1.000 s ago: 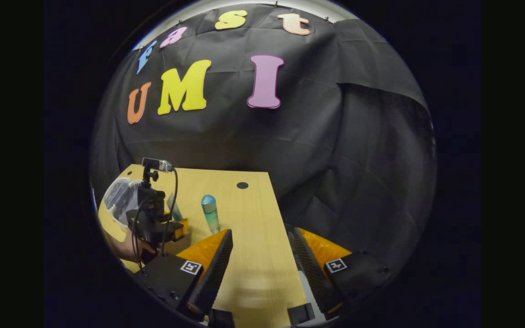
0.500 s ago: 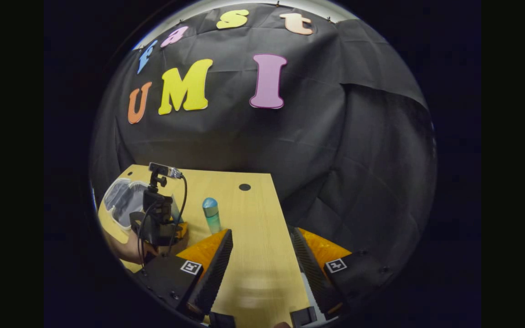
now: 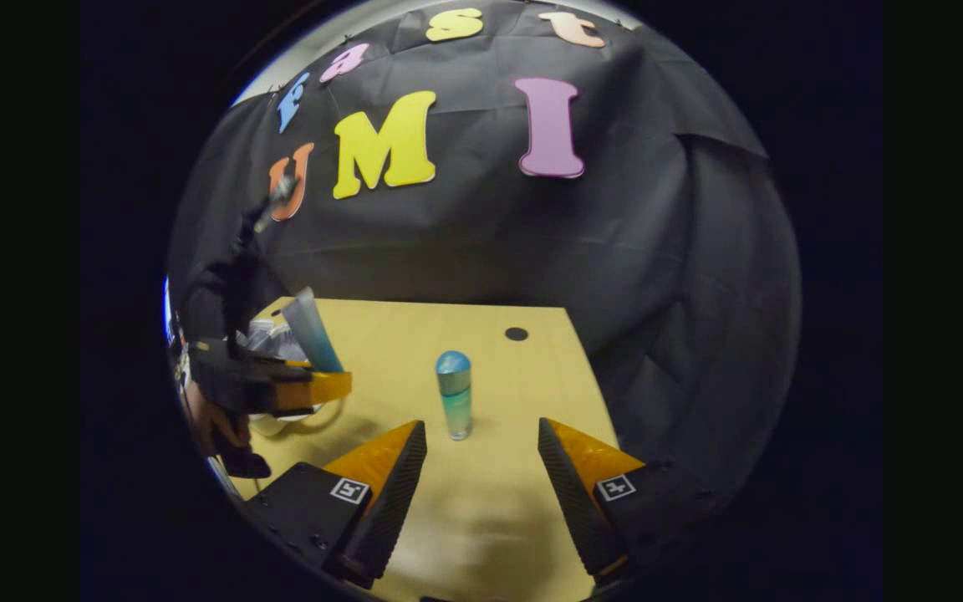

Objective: First open the suitcase, pack the skin care products into it, and then close the suitcase.

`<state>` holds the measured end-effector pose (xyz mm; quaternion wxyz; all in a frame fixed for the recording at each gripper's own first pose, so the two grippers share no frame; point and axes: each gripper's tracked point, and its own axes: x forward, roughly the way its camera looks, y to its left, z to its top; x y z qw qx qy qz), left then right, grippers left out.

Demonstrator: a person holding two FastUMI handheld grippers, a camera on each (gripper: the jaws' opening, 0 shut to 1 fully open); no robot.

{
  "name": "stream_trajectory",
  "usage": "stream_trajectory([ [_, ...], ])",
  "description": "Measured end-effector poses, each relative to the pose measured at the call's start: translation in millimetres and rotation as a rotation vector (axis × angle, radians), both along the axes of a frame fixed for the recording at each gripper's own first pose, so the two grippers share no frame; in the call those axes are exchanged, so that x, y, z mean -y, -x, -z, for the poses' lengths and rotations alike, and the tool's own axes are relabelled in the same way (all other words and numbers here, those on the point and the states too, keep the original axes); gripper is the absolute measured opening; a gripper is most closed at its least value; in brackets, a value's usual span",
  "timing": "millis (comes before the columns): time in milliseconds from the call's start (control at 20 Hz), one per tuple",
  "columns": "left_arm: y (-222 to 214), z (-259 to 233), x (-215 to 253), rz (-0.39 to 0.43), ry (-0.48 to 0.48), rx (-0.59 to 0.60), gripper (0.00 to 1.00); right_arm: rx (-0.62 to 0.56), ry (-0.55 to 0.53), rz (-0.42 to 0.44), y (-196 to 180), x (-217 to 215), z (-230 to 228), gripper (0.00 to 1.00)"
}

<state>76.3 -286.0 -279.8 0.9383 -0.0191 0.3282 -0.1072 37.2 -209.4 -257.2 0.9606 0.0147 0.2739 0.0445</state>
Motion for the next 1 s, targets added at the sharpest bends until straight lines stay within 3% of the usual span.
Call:
stream_trajectory([
  [300,32.4,-35.0,-84.5,-0.136,-0.025,-0.014,0.38,-0.047,-0.084,0.037,-70.0,-23.3,60.1,0.79],
  [500,55.8,-40.8,-146.9,-0.243,-0.061,-0.041,0.39,-0.092,-0.091,0.06,-93.6,-28.8,93.3,0.8],
  [600,60.7,-39.8,-175.3,-0.291,-0.068,-0.057,0.38,-0.09,-0.072,0.058,-98.5,-30.2,97.5,0.71],
  [650,63.5,-38.3,-187.3,-0.308,-0.074,-0.068,0.38,-0.085,-0.06,0.05,-101.4,-31.0,97.5,0.71],
  [800,65.2,-34.3,-218.9,-0.33,-0.083,-0.089,0.39,-0.092,-0.027,0.048,-103.5,-30.5,101.3,0.55],
  [850,63.3,-32.9,-226.9,-0.324,-0.089,-0.093,0.39,-0.095,-0.021,0.059,-104.6,-27.4,99.7,0.54],
  [1000,55.1,-17.7,-236.8,-0.235,-0.102,-0.122,0.39,-0.118,-0.021,0.084,-103.8,-25.8,99.4,0.36],
])
